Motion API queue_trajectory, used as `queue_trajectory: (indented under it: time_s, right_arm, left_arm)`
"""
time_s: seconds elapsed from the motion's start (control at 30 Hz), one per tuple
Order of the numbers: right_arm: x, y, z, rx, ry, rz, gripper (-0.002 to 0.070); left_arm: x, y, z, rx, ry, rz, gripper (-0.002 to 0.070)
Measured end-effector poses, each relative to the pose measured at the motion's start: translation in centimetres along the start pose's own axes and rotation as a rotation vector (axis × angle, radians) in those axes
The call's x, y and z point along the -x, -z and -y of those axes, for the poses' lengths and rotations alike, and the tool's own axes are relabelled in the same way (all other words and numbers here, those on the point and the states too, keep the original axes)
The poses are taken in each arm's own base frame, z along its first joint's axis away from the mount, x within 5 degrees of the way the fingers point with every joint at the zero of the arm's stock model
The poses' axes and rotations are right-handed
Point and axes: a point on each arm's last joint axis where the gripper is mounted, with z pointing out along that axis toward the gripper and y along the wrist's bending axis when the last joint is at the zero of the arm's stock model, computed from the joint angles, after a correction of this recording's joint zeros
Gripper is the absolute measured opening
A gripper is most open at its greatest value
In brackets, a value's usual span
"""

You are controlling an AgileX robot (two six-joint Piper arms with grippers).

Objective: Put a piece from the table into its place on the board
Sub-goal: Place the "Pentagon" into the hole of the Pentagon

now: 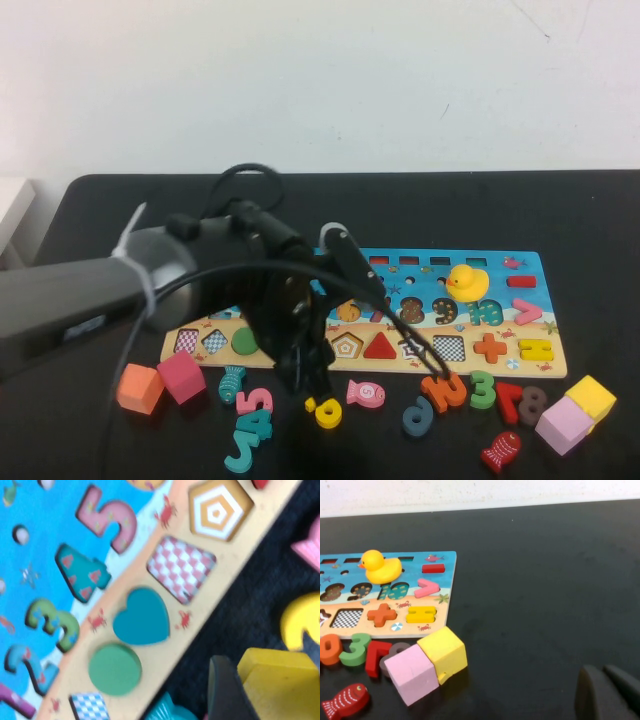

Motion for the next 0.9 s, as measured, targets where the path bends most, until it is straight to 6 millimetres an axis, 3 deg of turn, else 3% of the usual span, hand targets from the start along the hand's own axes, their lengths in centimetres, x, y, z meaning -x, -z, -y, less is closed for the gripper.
queue_trajectory:
  time_s: [0.27,0.5,0.9]
  right_arm:
    - [0.0,0.0,0.0,0.0,0.0,0.0,0.0019]
    - [0.0,0.0,0.0,0.0,0.0,0.0,0.0019]
    - [0.0,0.0,0.0,0.0,0.0,0.0,0.0018]
  left_arm:
    - [3.5,-2.9,-1.3,-0.013,-0.112,-0.041,0.032]
    - [4.3,-6.1,-1.0,-0.047,-0.242,-0.031,0.0333]
    - [5.2,-6.7,-1.2,-0.019,-0.257,0.043,0.0334]
